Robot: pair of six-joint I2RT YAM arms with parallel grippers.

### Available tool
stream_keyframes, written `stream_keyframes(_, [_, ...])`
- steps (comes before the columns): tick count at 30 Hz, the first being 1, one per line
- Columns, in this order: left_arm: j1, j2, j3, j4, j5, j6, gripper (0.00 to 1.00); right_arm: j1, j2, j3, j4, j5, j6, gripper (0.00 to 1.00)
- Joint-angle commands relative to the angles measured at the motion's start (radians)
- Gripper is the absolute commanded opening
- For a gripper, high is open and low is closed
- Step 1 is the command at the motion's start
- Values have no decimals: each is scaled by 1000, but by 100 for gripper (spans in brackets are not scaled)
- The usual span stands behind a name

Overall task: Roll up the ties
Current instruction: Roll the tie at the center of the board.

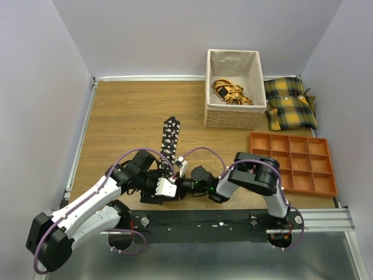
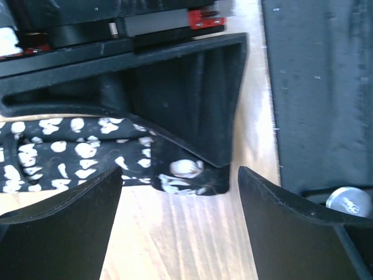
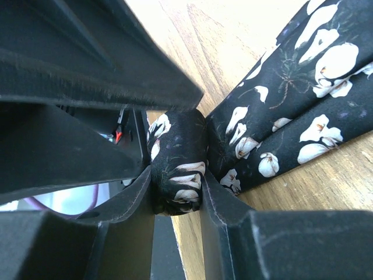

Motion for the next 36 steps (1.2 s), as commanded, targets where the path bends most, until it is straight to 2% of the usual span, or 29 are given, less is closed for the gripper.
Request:
stream_keyframes(1, [-35,-8,-27,109,-96,-71,90,-21,83,-20,-171,-13,16,15])
stream_keyframes(8, [-60,46,-14,22,-64,-19,90,-41,89,-32,-176,-13,62,15])
stream_keyframes(13, [-60,75,-11,-9,-43,-17,86,-72,103,-13,-225,-79,114,15])
stream_keyframes(19, [-69,130,4,80,-82,-104,84,-87,118,1,-262,-117,164,15])
stream_keyframes(25, [-106,193,18,94,-119,-129,80,-127,150,-29,-153,-149,283,12])
stream_keyframes(32, [-129,208,-1,164,-127,-170,66,-135,181,-23,-116,-152,333,12])
stream_keyframes(36, [-158,273,9,185,-132,-197,63,-139,163,-16,-142,-137,343,12])
